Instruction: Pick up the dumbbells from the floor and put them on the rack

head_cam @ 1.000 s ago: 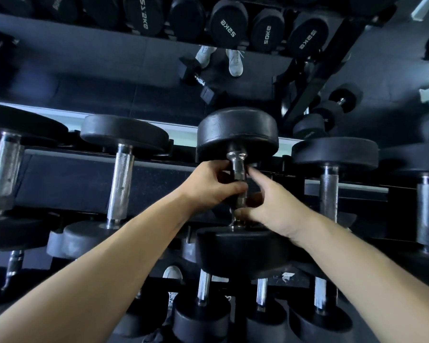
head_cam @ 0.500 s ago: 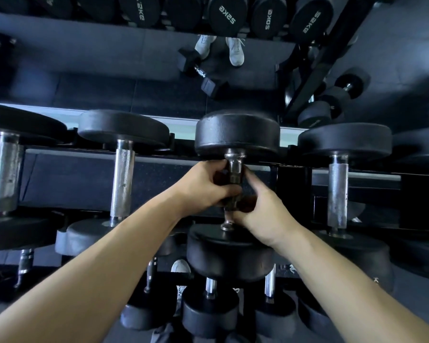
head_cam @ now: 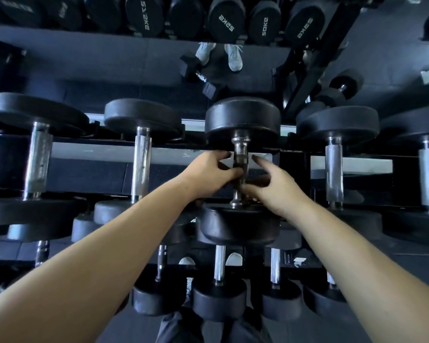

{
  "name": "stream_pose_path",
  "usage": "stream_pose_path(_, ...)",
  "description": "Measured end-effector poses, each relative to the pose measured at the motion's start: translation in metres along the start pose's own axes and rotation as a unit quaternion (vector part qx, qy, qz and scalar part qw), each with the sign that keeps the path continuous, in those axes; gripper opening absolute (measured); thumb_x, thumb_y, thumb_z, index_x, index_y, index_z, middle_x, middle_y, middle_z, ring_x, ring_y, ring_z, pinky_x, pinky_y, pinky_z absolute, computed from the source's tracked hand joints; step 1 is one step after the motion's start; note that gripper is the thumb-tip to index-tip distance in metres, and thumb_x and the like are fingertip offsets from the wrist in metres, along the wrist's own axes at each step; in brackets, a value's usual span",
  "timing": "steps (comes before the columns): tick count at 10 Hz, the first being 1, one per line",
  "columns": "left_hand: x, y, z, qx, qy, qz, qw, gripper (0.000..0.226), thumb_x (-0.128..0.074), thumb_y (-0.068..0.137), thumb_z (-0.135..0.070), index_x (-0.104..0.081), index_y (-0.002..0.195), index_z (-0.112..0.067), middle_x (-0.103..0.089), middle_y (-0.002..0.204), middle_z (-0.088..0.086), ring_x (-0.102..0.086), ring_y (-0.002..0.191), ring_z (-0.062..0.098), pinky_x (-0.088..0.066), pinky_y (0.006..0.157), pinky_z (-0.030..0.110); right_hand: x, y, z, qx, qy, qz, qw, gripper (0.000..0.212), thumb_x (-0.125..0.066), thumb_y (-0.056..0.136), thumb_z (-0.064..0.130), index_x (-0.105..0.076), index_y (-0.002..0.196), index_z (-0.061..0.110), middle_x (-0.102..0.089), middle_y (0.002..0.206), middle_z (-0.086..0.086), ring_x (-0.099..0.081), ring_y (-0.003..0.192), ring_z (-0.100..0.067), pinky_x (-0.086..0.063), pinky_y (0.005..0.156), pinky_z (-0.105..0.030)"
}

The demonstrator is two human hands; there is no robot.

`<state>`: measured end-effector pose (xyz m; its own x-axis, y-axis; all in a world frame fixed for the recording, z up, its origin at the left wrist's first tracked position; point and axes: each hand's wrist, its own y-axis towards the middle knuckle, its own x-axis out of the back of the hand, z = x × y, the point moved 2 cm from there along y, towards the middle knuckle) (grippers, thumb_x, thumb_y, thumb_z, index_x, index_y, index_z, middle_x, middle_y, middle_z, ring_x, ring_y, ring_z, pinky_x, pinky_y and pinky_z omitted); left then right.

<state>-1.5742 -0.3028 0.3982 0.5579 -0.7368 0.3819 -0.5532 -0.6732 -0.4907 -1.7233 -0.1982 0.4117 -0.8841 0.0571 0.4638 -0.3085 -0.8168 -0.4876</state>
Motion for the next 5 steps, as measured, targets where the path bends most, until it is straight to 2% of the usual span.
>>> stream_pose_path(1,0.006,-0.02,0.007,0.016,0.025,-0.015,0.999,0.064,-0.073,0.093,-0.039,-0.054,0.15,-0.017,-0.078,0.117,0.002,-0.073,0.105,0.02,-0.056,0.099,0.035,0.007,-0.024,-0.004,-0.029,0.013,-0.054,0.998,0.069,-0.08,0.09,0.032,-0.05,0.152,0.025,-0.074,0.115,0.001,-0.069,0.105,-0.012,-0.045,0.082,-0.016)
stream_pose_path(2,0.011,-0.046,0.01,0.001,0.036,-0.029,0.999,0.056,-0.069,0.097,-0.038,-0.056,0.148,-0.018,-0.075,0.123,0.0,-0.07,0.107,0.018,-0.052,0.09,0.027,0.018,-0.063,-0.004,-0.031,0.023,-0.117,0.992,0.052,-0.073,0.095,0.03,-0.056,0.144,0.026,-0.075,0.104,0.01,-0.068,0.096,-0.001,-0.043,0.076,-0.012)
stream_pose_path(3,0.014,-0.073,0.016,-0.009,0.022,-0.054,0.998,0.047,-0.067,0.099,-0.036,-0.059,0.142,-0.019,-0.073,0.115,-0.006,-0.066,0.102,0.014,-0.047,0.083,0.022,0.025,-0.108,0.0,-0.016,0.037,-0.178,0.983,0.041,-0.07,0.097,0.029,-0.062,0.136,0.027,-0.076,0.104,0.012,-0.07,0.096,0.002,-0.044,0.078,-0.012)
stream_pose_path(4,0.019,-0.11,0.019,-0.031,0.012,-0.087,0.996,0.04,-0.066,0.1,-0.033,-0.063,0.137,-0.02,-0.072,0.113,-0.007,-0.066,0.101,0.008,-0.048,0.09,0.022,0.026,-0.156,0.003,0.001,0.055,-0.205,0.977,0.029,-0.07,0.096,0.026,-0.068,0.124,0.03,-0.079,0.097,0.008,-0.076,0.09,-0.003,-0.057,0.09,-0.027)
stream_pose_path(5,0.011,-0.149,0.026,-0.053,-0.027,-0.11,0.992,0.036,-0.066,0.101,-0.029,-0.063,0.135,-0.019,-0.071,0.116,-0.011,-0.066,0.104,0.002,-0.049,0.097,0.018,0.027,-0.197,-0.004,0.026,0.069,-0.239,0.968,0.019,-0.07,0.095,0.022,-0.071,0.111,0.033,-0.08,0.092,0.007,-0.078,0.087,-0.009,-0.061,0.095,-0.043)
